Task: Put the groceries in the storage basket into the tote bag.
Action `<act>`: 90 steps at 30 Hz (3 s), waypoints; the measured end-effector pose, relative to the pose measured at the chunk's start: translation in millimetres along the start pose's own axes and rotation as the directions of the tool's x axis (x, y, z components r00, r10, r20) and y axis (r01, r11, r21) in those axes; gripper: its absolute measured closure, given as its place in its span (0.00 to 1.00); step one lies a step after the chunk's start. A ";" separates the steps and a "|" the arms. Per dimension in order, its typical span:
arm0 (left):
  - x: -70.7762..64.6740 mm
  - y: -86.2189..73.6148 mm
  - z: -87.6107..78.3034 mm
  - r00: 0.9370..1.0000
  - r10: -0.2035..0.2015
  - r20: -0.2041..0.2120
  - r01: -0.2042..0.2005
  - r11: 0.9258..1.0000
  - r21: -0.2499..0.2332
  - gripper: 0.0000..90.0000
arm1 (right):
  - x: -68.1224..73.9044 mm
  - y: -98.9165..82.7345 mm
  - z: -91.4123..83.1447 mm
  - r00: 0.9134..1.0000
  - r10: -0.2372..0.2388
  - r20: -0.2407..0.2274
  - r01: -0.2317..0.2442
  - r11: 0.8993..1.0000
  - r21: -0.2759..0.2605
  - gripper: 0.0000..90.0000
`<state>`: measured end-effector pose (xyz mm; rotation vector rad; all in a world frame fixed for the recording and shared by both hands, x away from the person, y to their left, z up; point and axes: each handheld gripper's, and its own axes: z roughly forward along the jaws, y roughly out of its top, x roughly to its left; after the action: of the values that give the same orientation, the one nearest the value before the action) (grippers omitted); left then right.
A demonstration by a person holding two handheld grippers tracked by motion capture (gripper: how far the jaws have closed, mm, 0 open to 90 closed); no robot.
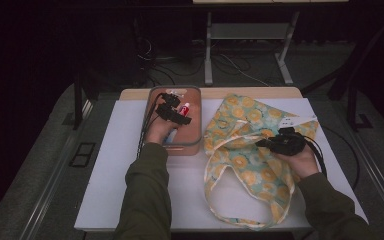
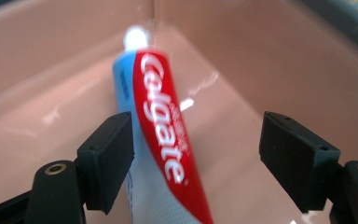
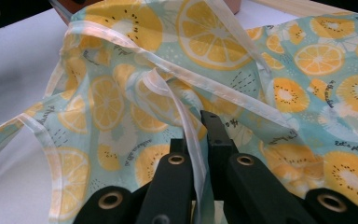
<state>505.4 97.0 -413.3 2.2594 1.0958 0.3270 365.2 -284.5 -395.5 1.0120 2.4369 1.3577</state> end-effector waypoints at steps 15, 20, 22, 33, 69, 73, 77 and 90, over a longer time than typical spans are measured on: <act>4.4 -3.3 0.8 0.998 -0.062 -0.026 0.065 0.993 0.101 0.79 | -0.1 -2.4 0.1 1.000 0.002 0.003 -0.002 1.000 0.005 1.00; 3.6 -2.0 -2.9 0.999 -0.043 0.004 0.042 0.994 0.099 0.84 | 0.3 -2.4 -0.4 1.000 0.002 0.006 -0.002 1.000 0.002 1.00; 3.1 -0.3 -6.3 0.999 -0.036 0.006 0.035 0.996 0.080 0.84 | 0.4 -2.3 -0.5 1.000 0.001 0.006 -0.001 1.000 0.001 1.00; -6.0 19.2 -51.0 0.995 0.062 0.076 -0.057 0.996 -0.062 0.84 | -0.2 -2.4 2.3 1.000 -0.002 0.009 0.002 1.000 0.009 1.00; -201.5 -10.8 -66.8 0.801 0.452 0.393 -0.471 0.880 -0.052 0.85 | -1.0 5.5 2.3 1.000 0.003 0.023 -0.003 1.000 -0.016 1.00; -209.5 -10.0 -46.8 0.810 0.442 0.386 -0.476 0.879 -0.007 0.84 | -1.3 5.7 1.4 1.000 0.004 0.023 -0.004 1.000 -0.019 1.00; -214.2 -6.3 -32.2 0.823 0.426 0.377 -0.470 0.882 0.028 0.84 | -0.3 6.1 1.0 1.000 0.002 0.020 -0.002 1.000 -0.021 1.00; -219.4 -4.8 13.9 0.864 0.356 0.355 -0.404 0.912 0.069 0.82 | 0.5 6.2 0.2 1.000 0.000 0.015 0.000 1.000 -0.026 1.00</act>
<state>370.7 -76.7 -419.0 2.5360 0.5039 0.0102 367.9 -281.9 -390.5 1.0120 2.4028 1.3729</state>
